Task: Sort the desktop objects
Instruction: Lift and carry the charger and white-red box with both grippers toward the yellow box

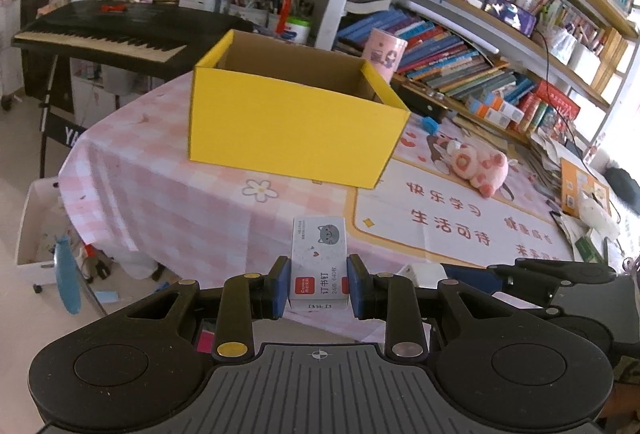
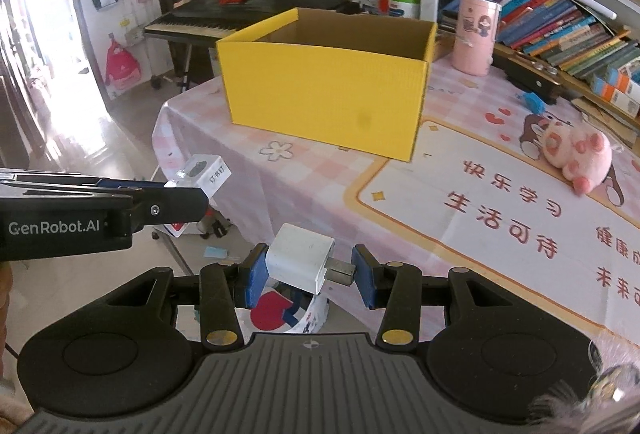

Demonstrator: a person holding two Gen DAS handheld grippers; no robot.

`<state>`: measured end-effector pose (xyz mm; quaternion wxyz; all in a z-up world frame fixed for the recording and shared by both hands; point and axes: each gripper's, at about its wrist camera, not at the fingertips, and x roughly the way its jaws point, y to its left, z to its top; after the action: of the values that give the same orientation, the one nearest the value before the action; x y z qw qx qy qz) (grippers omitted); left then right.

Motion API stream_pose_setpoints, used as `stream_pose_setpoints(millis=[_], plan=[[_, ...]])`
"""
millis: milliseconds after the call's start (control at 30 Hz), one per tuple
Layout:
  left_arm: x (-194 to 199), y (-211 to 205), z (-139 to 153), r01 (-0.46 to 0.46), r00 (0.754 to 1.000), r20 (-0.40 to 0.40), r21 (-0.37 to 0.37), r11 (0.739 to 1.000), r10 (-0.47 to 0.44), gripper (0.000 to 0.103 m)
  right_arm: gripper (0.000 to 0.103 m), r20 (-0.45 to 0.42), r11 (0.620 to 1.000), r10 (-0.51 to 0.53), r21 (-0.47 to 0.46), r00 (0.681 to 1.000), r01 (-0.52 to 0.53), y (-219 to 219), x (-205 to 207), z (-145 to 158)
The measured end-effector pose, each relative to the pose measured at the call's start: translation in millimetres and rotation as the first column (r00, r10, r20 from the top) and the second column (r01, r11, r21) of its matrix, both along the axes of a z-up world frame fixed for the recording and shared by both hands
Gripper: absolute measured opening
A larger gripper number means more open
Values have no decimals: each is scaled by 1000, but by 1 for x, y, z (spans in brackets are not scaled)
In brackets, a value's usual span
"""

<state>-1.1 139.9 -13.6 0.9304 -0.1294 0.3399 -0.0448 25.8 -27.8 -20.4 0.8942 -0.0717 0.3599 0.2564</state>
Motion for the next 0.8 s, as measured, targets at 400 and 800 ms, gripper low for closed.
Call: stream_pose_setpoints(millis=[400, 800], plan=[[-3, 16, 2, -27, 1000, 11, -5, 1000, 27, 28, 42, -1, 999, 32, -8, 999, -32, 19, 0, 2], [3, 21, 4, -50, 999, 16, -13, 999, 50, 28, 42, -5, 998, 61, -18, 998, -61, 25, 9, 4]])
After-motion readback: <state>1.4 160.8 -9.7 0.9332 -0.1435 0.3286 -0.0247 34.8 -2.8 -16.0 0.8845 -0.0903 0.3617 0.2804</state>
